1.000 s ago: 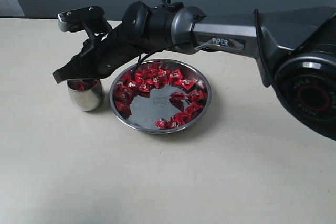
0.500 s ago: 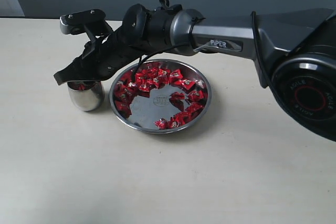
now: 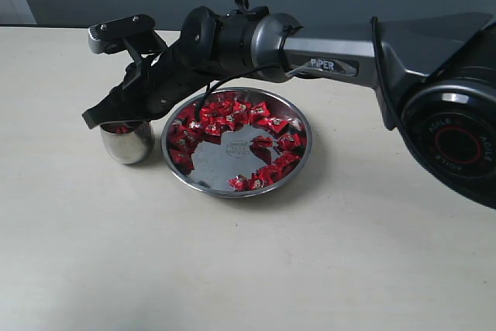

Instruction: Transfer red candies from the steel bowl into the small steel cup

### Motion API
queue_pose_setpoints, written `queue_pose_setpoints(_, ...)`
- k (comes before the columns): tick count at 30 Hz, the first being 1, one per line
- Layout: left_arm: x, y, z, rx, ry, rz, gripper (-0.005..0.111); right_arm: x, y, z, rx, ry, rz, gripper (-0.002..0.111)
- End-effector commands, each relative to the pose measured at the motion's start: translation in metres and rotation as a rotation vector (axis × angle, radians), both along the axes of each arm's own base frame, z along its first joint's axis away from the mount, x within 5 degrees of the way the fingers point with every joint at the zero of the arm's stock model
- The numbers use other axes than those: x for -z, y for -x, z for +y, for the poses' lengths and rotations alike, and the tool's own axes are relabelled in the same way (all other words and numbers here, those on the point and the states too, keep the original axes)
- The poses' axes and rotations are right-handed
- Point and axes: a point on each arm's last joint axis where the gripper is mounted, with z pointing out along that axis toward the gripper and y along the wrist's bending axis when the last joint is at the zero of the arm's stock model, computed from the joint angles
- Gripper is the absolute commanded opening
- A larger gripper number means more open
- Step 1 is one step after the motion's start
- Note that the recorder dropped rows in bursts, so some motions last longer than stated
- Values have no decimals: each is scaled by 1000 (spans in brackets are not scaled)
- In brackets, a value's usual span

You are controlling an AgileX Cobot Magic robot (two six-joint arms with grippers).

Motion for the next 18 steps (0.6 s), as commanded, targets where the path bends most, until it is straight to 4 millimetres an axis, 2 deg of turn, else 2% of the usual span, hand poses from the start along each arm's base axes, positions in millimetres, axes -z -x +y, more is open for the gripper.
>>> queue_pose_setpoints(1, 0, 0, 0, 1, 1, -12, 1, 0, -1, -1, -12, 15, -9, 25)
queue_pose_setpoints(14, 0, 0, 0, 1, 1, -12, 1, 0, -1, -1, -19, 25, -21, 25)
queue_pose_setpoints(15, 0, 0, 0, 1, 1, -12, 1, 0, -1, -1, -19, 26, -19, 33)
queue_pose_setpoints(17, 0, 0, 0, 1, 1, -12, 1, -1, -1, -1, -21, 25, -19, 42)
queue_pose_setpoints(18, 0, 0, 0, 1, 1, -12, 1, -1, -1, -1, -21, 25, -19, 42)
